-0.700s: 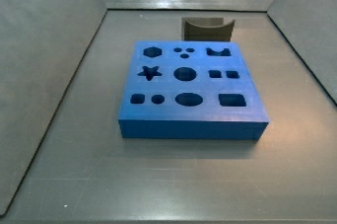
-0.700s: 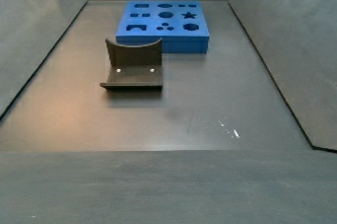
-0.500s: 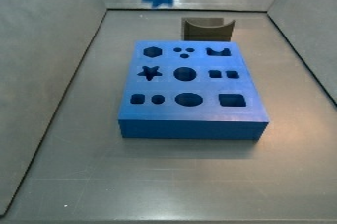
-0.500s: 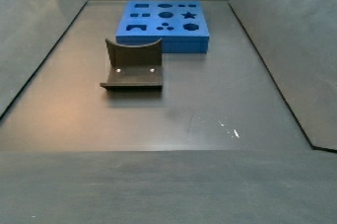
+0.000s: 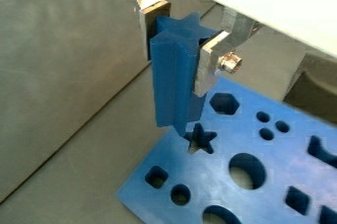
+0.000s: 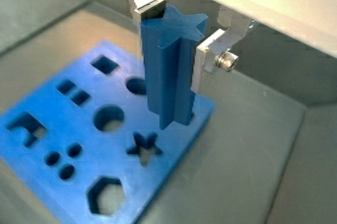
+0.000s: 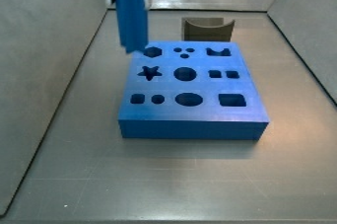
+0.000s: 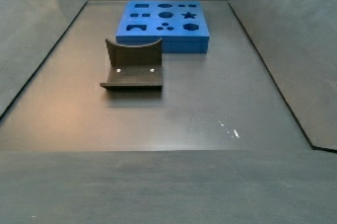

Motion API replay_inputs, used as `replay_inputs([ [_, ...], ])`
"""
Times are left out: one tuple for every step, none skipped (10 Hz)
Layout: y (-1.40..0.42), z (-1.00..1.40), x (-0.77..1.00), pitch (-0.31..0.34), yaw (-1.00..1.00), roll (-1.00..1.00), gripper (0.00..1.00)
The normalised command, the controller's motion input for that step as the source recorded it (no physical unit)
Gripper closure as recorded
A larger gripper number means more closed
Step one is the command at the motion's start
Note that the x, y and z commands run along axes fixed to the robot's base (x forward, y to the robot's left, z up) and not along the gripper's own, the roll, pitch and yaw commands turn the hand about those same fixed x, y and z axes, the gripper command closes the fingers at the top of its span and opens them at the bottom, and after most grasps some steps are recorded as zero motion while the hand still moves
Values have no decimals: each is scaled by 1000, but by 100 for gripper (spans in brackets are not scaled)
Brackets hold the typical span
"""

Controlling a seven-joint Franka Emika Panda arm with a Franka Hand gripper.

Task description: Insert the star object.

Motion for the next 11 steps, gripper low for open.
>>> replay_inputs([
  [269, -989, 83, -19, 0, 166, 100],
  [277, -897, 143, -60, 80, 149, 100],
  [131, -906, 329, -41, 0, 129, 100],
  [74, -769, 340, 0, 0, 119, 100],
  [69, -617, 234, 0, 0, 123, 100],
  [80, -443, 97, 0, 0, 187, 100],
  [57, -323, 20, 23, 20, 163, 100],
  [0, -51, 0, 0, 0, -7, 100],
  [-17, 0, 0, 0, 0, 0, 100],
  [0, -280, 0, 0, 94, 0, 100],
  [0, -711, 220, 0, 546, 133, 100],
])
